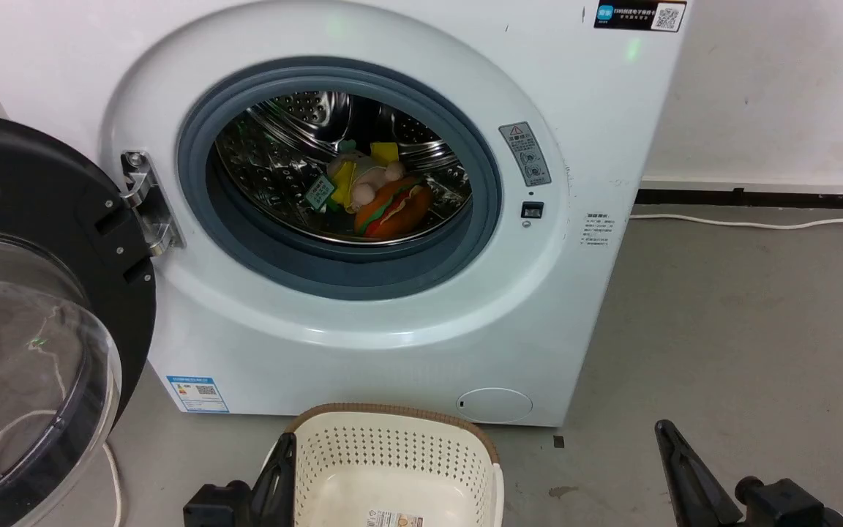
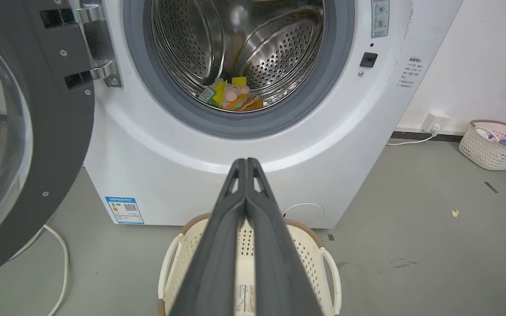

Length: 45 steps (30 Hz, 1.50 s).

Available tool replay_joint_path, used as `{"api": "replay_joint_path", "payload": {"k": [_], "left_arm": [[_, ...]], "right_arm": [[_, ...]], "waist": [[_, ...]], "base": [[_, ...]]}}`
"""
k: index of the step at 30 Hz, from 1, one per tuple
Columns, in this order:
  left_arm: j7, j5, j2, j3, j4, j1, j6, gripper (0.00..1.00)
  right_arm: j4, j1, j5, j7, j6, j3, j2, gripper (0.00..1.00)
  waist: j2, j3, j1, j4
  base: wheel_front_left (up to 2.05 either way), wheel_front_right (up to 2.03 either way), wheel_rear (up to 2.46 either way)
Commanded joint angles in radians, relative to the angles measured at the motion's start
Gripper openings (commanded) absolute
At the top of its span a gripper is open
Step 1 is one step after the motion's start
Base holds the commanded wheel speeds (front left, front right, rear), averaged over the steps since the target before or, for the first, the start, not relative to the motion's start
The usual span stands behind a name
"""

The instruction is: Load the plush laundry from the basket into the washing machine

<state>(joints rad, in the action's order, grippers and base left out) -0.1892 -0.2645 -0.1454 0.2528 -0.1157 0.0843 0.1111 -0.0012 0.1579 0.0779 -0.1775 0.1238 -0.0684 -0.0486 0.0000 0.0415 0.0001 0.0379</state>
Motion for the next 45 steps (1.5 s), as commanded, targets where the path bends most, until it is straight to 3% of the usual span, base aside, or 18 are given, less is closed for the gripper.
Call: {"api": "replay_joint_path", "payload": {"k": [1, 45], "left_arm": [[0.007, 0.015, 0.003, -0.012, 0.008, -0.013, -0.005, 0.00], [0.102, 0.146, 0.051, -0.138, 0.065, -0.051, -0.061, 0.00]], "right_arm": [[0.000, -0.018, -0.008, 0.006, 0.002, 0.005, 0.000, 0.00], [0.001, -0.091, -0.045, 0.096, 0.005, 0.038, -0.001, 0.00]], "waist": [[0.0000, -0.001, 0.0000, -0.001], [0.0000, -0.022, -0.0001, -0.020]], "base": [[0.00, 0.00, 0.00], [0.00, 0.00, 0.00]]}}
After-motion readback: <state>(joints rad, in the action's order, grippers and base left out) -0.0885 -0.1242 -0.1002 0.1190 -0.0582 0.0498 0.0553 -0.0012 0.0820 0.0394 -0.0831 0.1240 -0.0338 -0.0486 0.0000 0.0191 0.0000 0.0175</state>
